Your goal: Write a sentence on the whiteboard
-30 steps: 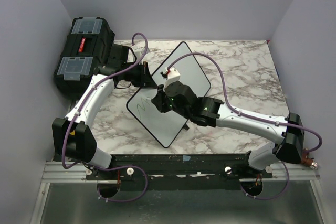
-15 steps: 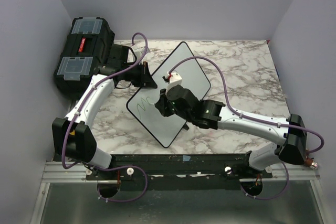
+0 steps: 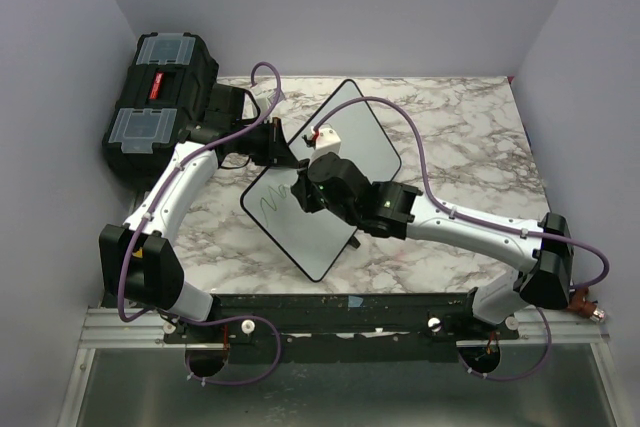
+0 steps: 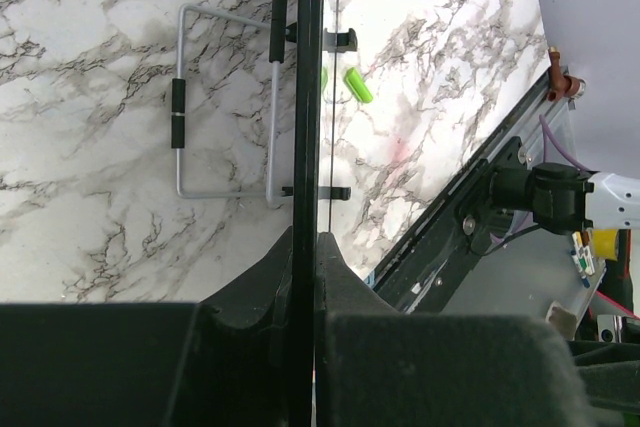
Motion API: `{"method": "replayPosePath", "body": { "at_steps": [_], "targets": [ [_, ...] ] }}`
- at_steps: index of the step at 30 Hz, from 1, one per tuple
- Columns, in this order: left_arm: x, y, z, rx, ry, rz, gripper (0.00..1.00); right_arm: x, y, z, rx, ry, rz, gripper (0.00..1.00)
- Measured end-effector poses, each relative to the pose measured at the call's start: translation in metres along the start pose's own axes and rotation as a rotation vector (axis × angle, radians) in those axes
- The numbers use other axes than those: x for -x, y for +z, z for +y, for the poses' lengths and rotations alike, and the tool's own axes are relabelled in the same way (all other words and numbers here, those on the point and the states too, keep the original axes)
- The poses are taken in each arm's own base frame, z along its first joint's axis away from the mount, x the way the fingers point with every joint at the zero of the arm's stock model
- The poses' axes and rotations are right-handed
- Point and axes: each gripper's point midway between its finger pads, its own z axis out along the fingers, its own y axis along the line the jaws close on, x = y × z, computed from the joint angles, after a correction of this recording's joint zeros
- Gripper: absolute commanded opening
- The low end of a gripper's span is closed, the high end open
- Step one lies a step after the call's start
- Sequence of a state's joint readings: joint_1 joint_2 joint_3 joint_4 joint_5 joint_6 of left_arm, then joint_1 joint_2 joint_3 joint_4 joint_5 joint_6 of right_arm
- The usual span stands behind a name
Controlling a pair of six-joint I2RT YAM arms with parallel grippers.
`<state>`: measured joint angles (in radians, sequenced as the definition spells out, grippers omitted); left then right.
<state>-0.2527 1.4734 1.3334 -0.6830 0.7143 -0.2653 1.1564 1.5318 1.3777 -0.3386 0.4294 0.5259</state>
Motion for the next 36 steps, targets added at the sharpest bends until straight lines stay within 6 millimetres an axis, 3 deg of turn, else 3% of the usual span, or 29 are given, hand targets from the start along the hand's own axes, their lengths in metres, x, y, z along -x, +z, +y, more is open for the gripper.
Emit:
{"method": "replayPosePath", "body": {
  "at_steps": [11, 22, 36],
  "targets": [
    [0.000, -0.001, -0.002, -0.001, 0.006, -0.003, 0.00, 0.003, -0.006, -0.002, 0.016, 0.012, -0.030, 0.01],
    [0.000, -0.001, -0.004, 0.001, 0.012, -0.004, 0.00, 0.021, -0.013, 0.000, 0.032, 0.037, -0.097, 0.01],
    [0.000, -0.001, -0.003, 0.004, 0.012, -0.005, 0.00, 0.005, -0.004, -0.006, 0.007, 0.024, -0.065, 0.01]
  ]
}}
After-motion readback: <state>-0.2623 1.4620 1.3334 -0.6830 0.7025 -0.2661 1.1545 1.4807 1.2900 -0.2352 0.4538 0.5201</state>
